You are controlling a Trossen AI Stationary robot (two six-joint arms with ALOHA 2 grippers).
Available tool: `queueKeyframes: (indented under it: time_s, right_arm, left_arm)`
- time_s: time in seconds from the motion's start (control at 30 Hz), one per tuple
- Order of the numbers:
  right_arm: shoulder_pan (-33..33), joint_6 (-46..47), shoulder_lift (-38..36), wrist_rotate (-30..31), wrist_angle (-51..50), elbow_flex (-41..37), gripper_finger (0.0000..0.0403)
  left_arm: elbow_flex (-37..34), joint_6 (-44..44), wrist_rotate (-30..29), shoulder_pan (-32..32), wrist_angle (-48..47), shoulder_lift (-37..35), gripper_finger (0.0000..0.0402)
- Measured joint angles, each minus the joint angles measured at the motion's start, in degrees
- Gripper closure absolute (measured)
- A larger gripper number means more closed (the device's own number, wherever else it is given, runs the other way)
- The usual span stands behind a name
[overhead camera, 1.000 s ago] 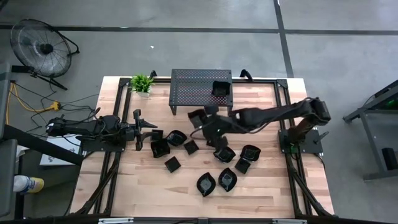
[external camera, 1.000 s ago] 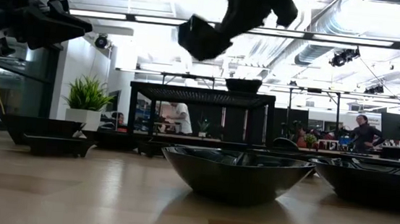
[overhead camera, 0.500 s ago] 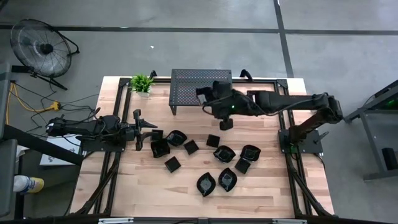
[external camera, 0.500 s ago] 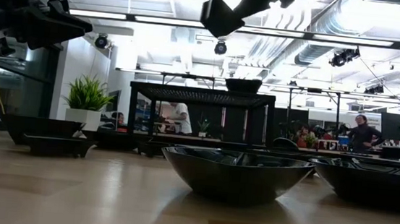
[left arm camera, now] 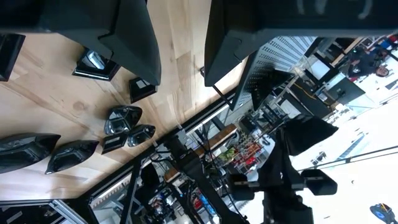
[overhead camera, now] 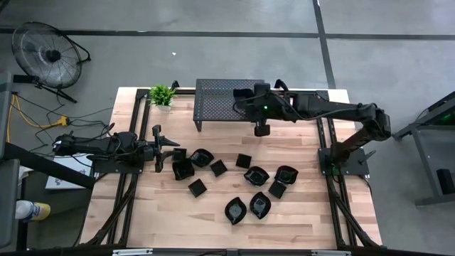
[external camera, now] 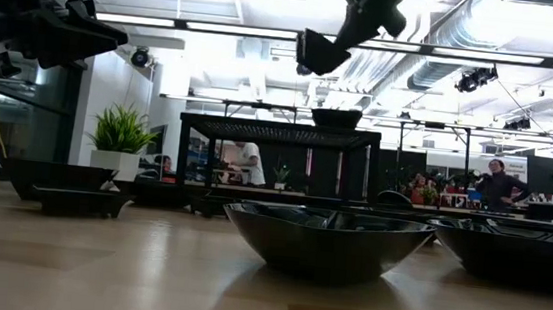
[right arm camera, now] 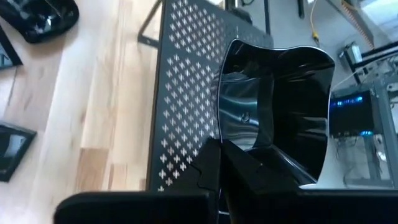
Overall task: Pick & Place Mini shaped plates
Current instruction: Stack the distorted square plate on top of the distorted square plate on the shelf
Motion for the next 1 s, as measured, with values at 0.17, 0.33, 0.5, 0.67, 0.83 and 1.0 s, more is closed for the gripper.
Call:
queueKeyframes:
  time_s: [0.17,0.33,0.5,0.67,0.83,1.0]
  right_arm:
    - [-1.55,0.99,0.0,0.52,-1.36,-0.02,0.0393]
    - [-2.74,3.73,0.0,-0.95,-2.57,-0.02,0.0399]
    - [-3.56,4.87,0.0,-1.12,-5.26,-0.02,0.0397]
    - [-3.9,5.22,0.0,-1.13,-6.08,-0.02,0.039]
    - [-3.88,6.04,0.0,-1.53,-6.6,-0.02,0.0396]
    - [-3.9,7.26,0.02,-0.83,-6.86,-0.04,0.04]
  left_arm:
    - [0.0,0.0,0.01,0.0,0.01,0.0,0.0282]
    - [0.0,0.0,0.0,0.0,0.01,0.01,0.0282]
    - [0.0,0.0,0.01,0.0,0.01,0.01,0.0282]
    - [0.0,0.0,0.01,0.0,0.01,0.02,0.0282]
    - [0.0,0.0,-0.01,0.0,0.01,0.0,0.0282]
    - [0.0,0.0,0.01,0.0,0.01,0.0,0.0282]
